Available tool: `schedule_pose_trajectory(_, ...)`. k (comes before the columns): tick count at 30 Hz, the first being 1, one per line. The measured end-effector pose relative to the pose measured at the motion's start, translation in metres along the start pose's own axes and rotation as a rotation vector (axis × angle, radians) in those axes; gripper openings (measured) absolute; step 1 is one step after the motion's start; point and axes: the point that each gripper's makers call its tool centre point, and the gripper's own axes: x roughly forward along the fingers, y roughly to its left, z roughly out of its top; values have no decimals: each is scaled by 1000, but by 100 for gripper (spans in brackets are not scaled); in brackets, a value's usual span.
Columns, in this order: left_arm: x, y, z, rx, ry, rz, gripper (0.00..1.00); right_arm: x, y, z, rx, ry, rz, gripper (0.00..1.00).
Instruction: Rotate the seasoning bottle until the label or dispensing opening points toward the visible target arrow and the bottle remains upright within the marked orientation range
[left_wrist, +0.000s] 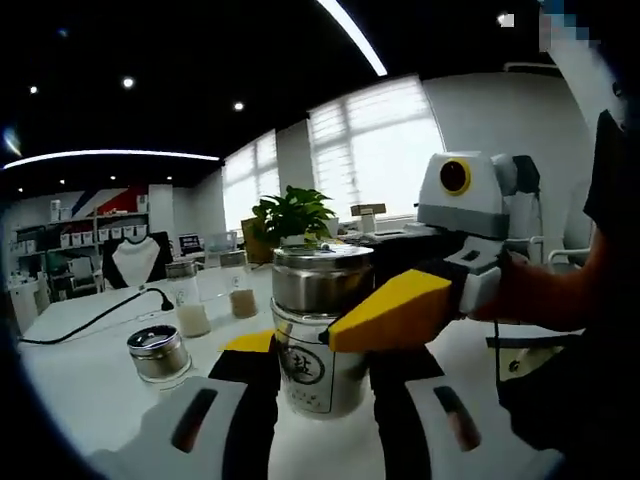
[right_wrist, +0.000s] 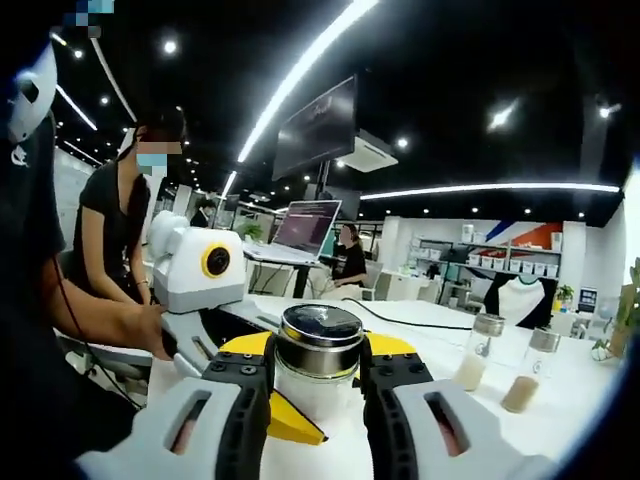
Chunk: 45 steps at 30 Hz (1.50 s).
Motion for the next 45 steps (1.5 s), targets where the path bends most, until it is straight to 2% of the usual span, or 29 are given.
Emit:
schedule_pose_trajectory(1, 0, 1, 1, -6, -3, 9, 36, 1, -2, 1, 13, -5, -20, 31)
schedule_pose_trajectory(2, 1, 6, 3, -19, -20, 60, 36, 3, -3, 1, 14, -7, -38, 31)
schedule_pose_trajectory(3, 1, 8, 4, -21, -27, 82, 36, 5, -5, 2, 4, -7, -68, 31)
schedule_pose_trajectory(7, 4, 14, 8, 26, -43, 175, 36, 8, -12, 5, -3, -11, -158, 32)
schedule_pose_trajectory(8, 4, 14, 10, 28, -58, 201, 36, 9, -14, 7, 1, -26, -202, 32)
schedule_pose_trajectory(10, 4, 15, 13, 30, -75, 237, 36, 9, -15, 8, 7, -36, -226, 33)
schedule_pose_trajectory(11, 1, 21, 17, 93, -88, 308, 36, 10, -15, 10, 15, -47, -239, 33)
schedule_pose_trajectory(13, -2, 23, 20, 192, -80, 391, 36, 10, -15, 12, 30, -56, -269, 33)
schedule_pose_trajectory(17, -5, 21, 26, 199, -123, 430, 36, 7, -17, 18, 40, -78, -315, 33)
schedule_pose_trajectory(21, 0, 21, 22, 196, -107, 386, 36, 6, -21, 13, 37, -45, -315, 32)
schedule_pose_trajectory(23, 4, 17, 21, 192, -108, 316, 36, 3, -23, 11, 69, -44, -264, 32)
schedule_pose_trajectory(25, 6, 12, 20, 120, -112, 236, 36, 0, -24, 9, 61, -25, -224, 32)
schedule_pose_trajectory(26, 8, 8, 19, 70, -119, 168, 36, -2, -24, 9, 51, -16, -211, 32)
schedule_pose_trajectory(27, 8, 6, 18, 27, -129, 129, 36, -3, -24, 7, 45, -6, -189, 32)
schedule_pose_trajectory(29, 7, 3, 16, -14, -136, 71, 36, -4, -19, 7, 31, -5, -123, 32)
schedule_pose_trajectory(30, 7, 0, 17, -20, -142, 28, 36, -6, -14, 10, 4, -25, -66, 32)
schedule_pose_trajectory(31, 6, -5, 17, -18, -140, -2, 36, -9, -8, 11, 7, -35, -12, 32)
schedule_pose_trajectory(34, 4, -19, 14, -46, -114, -116, 36, -16, -2, 11, 51, -41, 73, 32)
schedule_pose_trajectory(36, 2, -23, 12, -47, -99, -158, 36, -20, 2, 9, 75, -42, 128, 32)
schedule_pose_trajectory(38, 2, -26, 8, -60, -77, -173, 36, -22, 2, 6, 89, -36, 140, 32)
schedule_pose_trajectory(40, 5, -22, 1, -18, -35, -130, 35, -20, 2, 0, 79, -12, 132, 32)
schedule_pose_trajectory(42, 7, -21, -1, -15, -21, -106, 35, -18, 1, -2, 38, -2, 116, 32)
schedule_pose_trajectory(45, 7, -12, 2, -26, -35, -34, 35, -17, -8, -1, 62, -17, 66, 32)
